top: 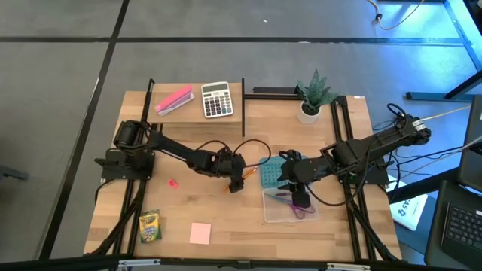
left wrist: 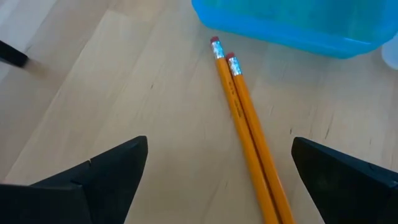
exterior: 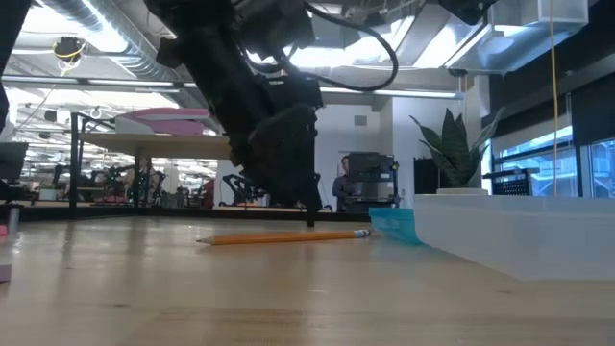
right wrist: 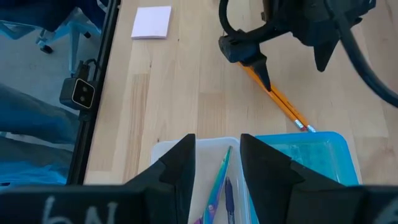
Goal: Pack school essentials
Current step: Put the top orange pencil into the blue supply box
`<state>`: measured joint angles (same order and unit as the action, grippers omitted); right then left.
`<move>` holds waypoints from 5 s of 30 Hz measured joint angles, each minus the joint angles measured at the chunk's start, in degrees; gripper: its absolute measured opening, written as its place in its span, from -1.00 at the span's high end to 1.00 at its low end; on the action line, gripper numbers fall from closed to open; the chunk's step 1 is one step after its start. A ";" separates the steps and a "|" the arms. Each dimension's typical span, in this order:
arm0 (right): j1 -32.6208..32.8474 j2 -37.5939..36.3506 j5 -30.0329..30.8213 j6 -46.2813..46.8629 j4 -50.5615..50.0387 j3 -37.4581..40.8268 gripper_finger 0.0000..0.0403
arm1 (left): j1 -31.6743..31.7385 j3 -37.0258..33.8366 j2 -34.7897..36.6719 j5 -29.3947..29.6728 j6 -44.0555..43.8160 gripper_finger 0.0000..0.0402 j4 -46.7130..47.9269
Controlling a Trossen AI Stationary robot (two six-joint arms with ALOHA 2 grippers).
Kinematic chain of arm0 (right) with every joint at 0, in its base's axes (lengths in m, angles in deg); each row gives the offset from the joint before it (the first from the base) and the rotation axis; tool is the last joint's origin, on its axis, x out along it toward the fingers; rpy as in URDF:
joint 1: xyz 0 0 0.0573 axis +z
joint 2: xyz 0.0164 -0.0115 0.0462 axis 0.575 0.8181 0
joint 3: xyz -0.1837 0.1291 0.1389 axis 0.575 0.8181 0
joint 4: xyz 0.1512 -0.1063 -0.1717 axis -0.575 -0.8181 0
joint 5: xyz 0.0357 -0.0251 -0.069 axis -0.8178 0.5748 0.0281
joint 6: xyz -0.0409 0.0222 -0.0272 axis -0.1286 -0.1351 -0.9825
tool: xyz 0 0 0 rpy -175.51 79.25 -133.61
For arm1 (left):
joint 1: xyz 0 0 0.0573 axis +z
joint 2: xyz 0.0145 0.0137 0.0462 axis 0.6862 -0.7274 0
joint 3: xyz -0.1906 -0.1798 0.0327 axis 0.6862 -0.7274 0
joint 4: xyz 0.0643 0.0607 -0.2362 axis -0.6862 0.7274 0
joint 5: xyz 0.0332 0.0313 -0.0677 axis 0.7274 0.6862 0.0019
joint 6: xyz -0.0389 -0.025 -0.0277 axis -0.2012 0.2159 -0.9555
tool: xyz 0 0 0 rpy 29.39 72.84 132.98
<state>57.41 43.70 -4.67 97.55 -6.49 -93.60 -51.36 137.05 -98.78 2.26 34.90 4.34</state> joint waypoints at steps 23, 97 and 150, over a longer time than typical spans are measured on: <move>-0.02 0.02 0.00 -0.02 0.57 0.00 0.36 | -0.03 0.00 -1.55 3.56 -1.46 -0.96 1.97; -0.01 0.02 0.00 0.00 1.42 0.00 0.36 | 7.85 3.93 -1.29 -11.87 12.50 -0.96 -4.66; -0.01 0.00 0.00 0.02 2.52 -0.02 0.36 | 8.76 3.85 -7.14 -5.77 12.25 -0.96 -12.27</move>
<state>57.40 43.70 -4.67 97.56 -3.98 -93.62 -42.60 140.90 -105.93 -3.51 47.15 -7.94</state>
